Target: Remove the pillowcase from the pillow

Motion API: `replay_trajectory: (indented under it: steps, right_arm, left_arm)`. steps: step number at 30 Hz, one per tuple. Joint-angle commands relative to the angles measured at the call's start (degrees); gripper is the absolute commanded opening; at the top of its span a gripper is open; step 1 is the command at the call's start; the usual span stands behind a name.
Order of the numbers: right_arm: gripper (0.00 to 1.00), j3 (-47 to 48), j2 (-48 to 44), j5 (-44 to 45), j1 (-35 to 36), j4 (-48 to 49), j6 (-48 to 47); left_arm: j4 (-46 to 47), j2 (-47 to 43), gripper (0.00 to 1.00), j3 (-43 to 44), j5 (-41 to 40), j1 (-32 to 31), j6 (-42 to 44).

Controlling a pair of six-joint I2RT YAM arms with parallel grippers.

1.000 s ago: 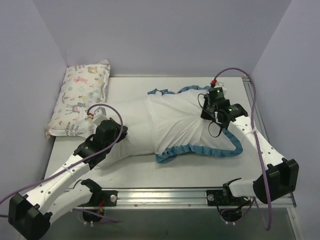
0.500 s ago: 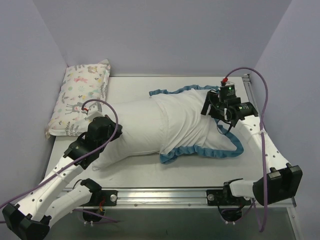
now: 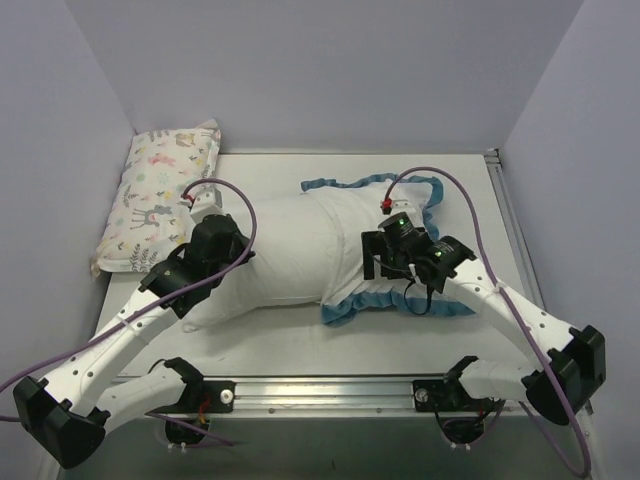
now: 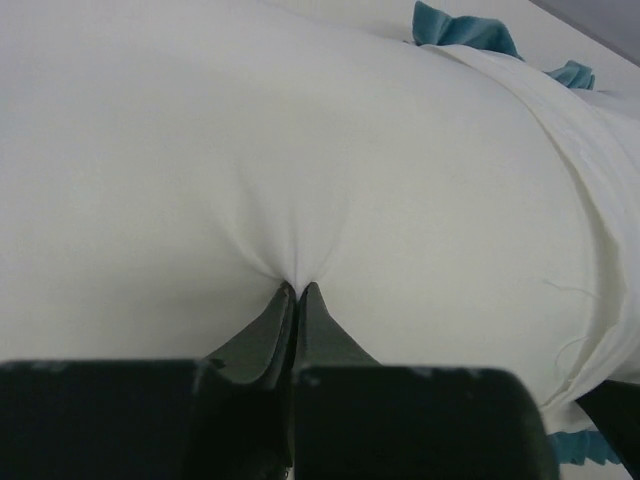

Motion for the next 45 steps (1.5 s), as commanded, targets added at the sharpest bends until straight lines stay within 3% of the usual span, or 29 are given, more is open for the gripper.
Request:
replay_trajectory:
  steps: [1, 3, 4, 7, 9, 12, 13, 16, 20, 24, 26, 28, 30, 32, 33, 34, 36, 37, 41, 43, 45]
  right_arm:
    - [0.80, -0.9, 4.4, 5.3, -0.6, 0.2, -0.2]
    - [0.60, -0.8, 4.8, 5.7, -4.0, -0.9, -1.0]
    - [0.38, -1.1, 3.4, 5.7, -5.4, -1.1, -1.2]
    - [0.18, -1.3, -1.1, 6.8, -12.4, -2.6, -2.8]
    - [0.13, -1.0, -3.0, 7.6, -16.4, -3.8, -4.3]
    - [0.05, 0.1, -4.6, 5.5, -27.5, -4.7, -3.7]
    - [0.02, 0.4, -4.7, 4.2, -31.4, -4.6, -3.4]
    - [0.00, 2.5, -2.7, 3.1, -34.9, -4.6, -2.9]
    - [0.00, 2.2, -1.2, 1.3, -37.7, -4.1, -2.4]
    - [0.00, 1.6, -1.1, 1.2, -38.0, -3.6, -2.1]
    - [0.00, 1.8, -1.2, -3.8, -40.6, -3.4, -1.7]
    - [0.00, 1.6, -1.9, -7.1, -39.8, -2.9, -1.6]
    - [0.00, 1.2, -2.7, -8.3, -36.1, -2.2, -1.6]
    - [0.00, 0.5, -3.1, -7.3, -32.5, -2.3, -1.6]
    - [0.00, 0.1, -3.1, -6.7, -28.6, -2.2, -0.9]
    - [0.00, -0.6, -3.1, -6.1, -26.7, -2.0, -0.1]
    - [0.00, -3.4, -3.1, -2.8, -22.2, -0.2, 1.2]
    - [0.00, -4.2, -2.6, -1.5, -18.7, 0.3, 1.9]
    - [0.00, -7.9, -0.2, -3.0, -16.2, 3.6, 3.1]
    - [0.00, -8.5, 0.9, -4.9, -15.2, 5.0, 3.6]
    - [0.00, -8.1, 1.8, -5.4, -13.0, 6.0, 3.9]
  left_arm:
    - [4.5, -0.2, 0.00, 5.5, -1.8, -0.3, 2.6]
    - [4.5, -0.6, 0.00, 7.1, -3.0, 0.1, 4.0]
    - [4.3, -0.7, 0.00, 7.7, -3.4, 0.5, 4.6]
    - [3.5, -0.4, 0.00, 10.8, -2.4, 3.5, 6.0]
    - [3.4, -0.2, 0.00, 12.7, -1.1, 6.1, 6.9]
    - [2.1, -0.4, 0.00, 15.3, 3.3, 14.5, 7.6]
    - [1.8, -0.6, 0.00, 15.7, 4.8, 20.0, 7.7]
    - [1.3, 0.4, 0.00, 18.0, 11.9, 30.7, 7.4]
    - [1.5, 2.3, 0.00, 18.6, 18.0, 39.1, 6.5]
    - [1.7, 4.7, 0.00, 19.3, 20.5, 40.2, 6.7]
    - [2.1, 5.3, 0.00, 19.4, 22.0, 40.5, 6.4]
    - [4.5, 6.0, 0.00, 18.7, 29.0, 39.8, 6.0]
    - [4.4, 7.2, 0.03, 19.4, 33.5, 36.2, 7.3]
    - [2.8, 8.7, 0.29, 20.7, 31.5, 28.4, 11.2]
    - [2.1, 9.2, 0.58, 21.6, 27.7, 24.5, 12.7]
    - [1.1, 10.2, 0.66, 22.1, 26.0, 16.8, 14.0]
    - [0.2, 11.7, 0.75, 22.9, 21.7, 10.0, 17.2]
    - [-0.5, 13.5, 0.79, 23.4, 20.6, 3.5, 19.1]
    - [-2.3, 19.4, 0.83, 24.9, 12.7, -10.7, 22.2]
    - [-1.8, 23.9, 0.97, 25.1, 11.9, -14.3, 23.8]
    - [-0.9, 26.6, 0.97, 25.1, 11.1, -18.6, 24.5]
